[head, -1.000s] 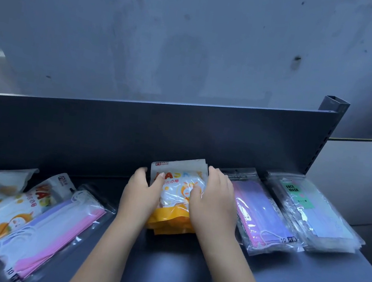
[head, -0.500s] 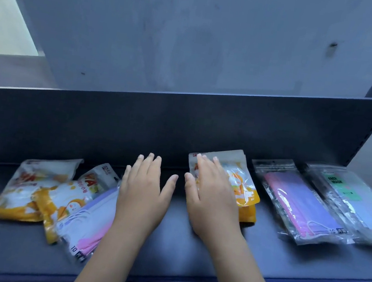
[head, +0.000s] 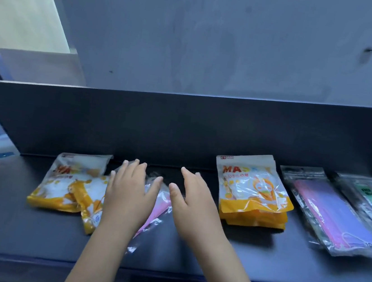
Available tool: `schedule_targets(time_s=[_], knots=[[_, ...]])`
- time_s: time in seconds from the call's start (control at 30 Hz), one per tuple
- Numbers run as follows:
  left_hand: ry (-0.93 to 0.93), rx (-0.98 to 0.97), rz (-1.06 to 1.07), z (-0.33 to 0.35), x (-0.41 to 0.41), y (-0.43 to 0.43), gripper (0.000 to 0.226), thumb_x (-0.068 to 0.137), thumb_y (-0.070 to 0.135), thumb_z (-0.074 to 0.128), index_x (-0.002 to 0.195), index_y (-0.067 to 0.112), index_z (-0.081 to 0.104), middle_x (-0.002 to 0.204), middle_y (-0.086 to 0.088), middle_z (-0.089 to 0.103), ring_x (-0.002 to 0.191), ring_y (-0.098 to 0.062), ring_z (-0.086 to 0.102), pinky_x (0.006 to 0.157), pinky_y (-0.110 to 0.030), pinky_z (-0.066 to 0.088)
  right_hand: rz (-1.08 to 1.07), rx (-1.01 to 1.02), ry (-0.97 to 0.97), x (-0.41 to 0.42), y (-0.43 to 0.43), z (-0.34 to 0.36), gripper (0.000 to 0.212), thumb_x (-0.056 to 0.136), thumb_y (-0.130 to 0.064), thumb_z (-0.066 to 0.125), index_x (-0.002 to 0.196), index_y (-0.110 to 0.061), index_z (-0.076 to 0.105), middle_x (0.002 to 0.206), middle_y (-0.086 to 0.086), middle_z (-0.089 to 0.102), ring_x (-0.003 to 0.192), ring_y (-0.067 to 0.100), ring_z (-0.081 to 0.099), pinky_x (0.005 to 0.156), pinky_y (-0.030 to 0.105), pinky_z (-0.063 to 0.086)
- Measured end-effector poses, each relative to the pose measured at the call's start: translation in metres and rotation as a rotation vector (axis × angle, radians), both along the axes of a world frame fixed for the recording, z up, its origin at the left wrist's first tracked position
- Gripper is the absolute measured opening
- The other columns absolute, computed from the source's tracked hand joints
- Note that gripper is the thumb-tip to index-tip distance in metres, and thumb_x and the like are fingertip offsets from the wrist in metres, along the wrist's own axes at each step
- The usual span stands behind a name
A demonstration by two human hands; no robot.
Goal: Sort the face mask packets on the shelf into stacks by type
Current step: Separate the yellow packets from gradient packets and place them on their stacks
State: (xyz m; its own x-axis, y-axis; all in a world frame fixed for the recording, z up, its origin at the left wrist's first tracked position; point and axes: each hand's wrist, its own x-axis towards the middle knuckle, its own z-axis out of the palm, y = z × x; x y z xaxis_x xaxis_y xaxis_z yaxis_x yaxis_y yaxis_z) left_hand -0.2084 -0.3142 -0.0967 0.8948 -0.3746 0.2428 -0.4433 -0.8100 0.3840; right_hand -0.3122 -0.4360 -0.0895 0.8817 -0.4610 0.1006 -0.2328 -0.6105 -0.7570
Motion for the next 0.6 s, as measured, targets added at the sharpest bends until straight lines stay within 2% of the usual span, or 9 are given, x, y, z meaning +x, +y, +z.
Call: schedule_targets(time_s=[0.1,0.17,0.27,0.37,0.43,0.5,0.6], knots=[[0.007,0.032,-0.009,-0.01,0.017,0.032,0.064,0.1,0.059,0.039,0.15,0.019,0.044,0.164,0.002,0.037,0.156,-0.021,0.021,0.126,-0.044,0.012,-0.143,-0.011,0.163,0.016,0.032,-0.009,0.065,0.109,-0.049,0.038,0.163,-0.014,0.029,0.168,0.0,0.036,0.163,0.03,0.004,0.132,0.041,0.011],[0.001,0.057,-0.027,-0.017,0.032,0.053,0.063,0.099,0.059,0.04,0.147,0.018,0.048,0.161,0.0,0.042,0.153,-0.022,0.028,0.125,-0.046,0.017,-0.194,-0.018,0.236,0.031,0.055,-0.013,0.07,0.107,-0.052,0.038,0.163,-0.011,0.028,0.168,0.004,0.036,0.162,0.036,0.005,0.132,0.046,0.01],[-0.002,0.086,-0.08,-0.024,0.056,0.084,0.06,0.098,0.057,0.042,0.143,0.018,0.053,0.153,-0.001,0.05,0.146,-0.023,0.037,0.122,-0.044,0.026,-0.248,-0.057,0.268,0.053,0.086,-0.017,0.067,0.107,-0.052,0.039,0.159,-0.01,0.033,0.164,0.006,0.04,0.161,0.037,0.01,0.131,0.047,0.014],[-0.031,0.091,-0.127,-0.03,0.075,0.112,0.058,0.099,0.057,0.044,0.139,0.017,0.056,0.144,-0.001,0.057,0.138,-0.024,0.044,0.116,-0.042,0.033,-0.324,-0.103,0.314,0.067,0.114,-0.024,0.058,0.104,-0.056,0.039,0.144,-0.015,0.045,0.153,0.006,0.051,0.152,0.041,0.028,0.126,0.05,0.023],[-0.043,0.082,-0.153,-0.034,0.087,0.127,0.055,0.098,0.056,0.046,0.132,0.014,0.058,0.136,-0.004,0.06,0.132,-0.026,0.049,0.111,-0.043,0.037,-0.401,-0.065,0.402,0.072,0.13,-0.027,0.063,0.102,-0.06,0.037,0.15,-0.019,0.038,0.155,0.007,0.046,0.143,0.044,0.035,0.119,0.054,0.031],[-0.01,0.092,-0.16,-0.036,0.098,0.137,0.057,0.096,0.058,0.045,0.13,0.013,0.058,0.134,-0.007,0.062,0.13,-0.028,0.05,0.11,-0.043,0.038,-0.471,-0.018,0.475,0.074,0.144,-0.028,0.068,0.101,-0.062,0.04,0.153,-0.02,0.032,0.156,0.011,0.04,0.135,0.045,0.04,0.113,0.054,0.038],[0.116,0.04,-0.137,-0.037,0.102,0.144,0.076,0.091,0.067,0.049,0.143,0.013,0.047,0.145,-0.012,0.055,0.14,-0.032,0.042,0.113,-0.046,0.037,-0.506,-0.03,0.484,0.076,0.161,-0.027,0.068,0.097,-0.061,0.053,0.147,-0.02,0.034,0.151,0.011,0.039,0.128,0.042,0.045,0.102,0.048,0.044]])
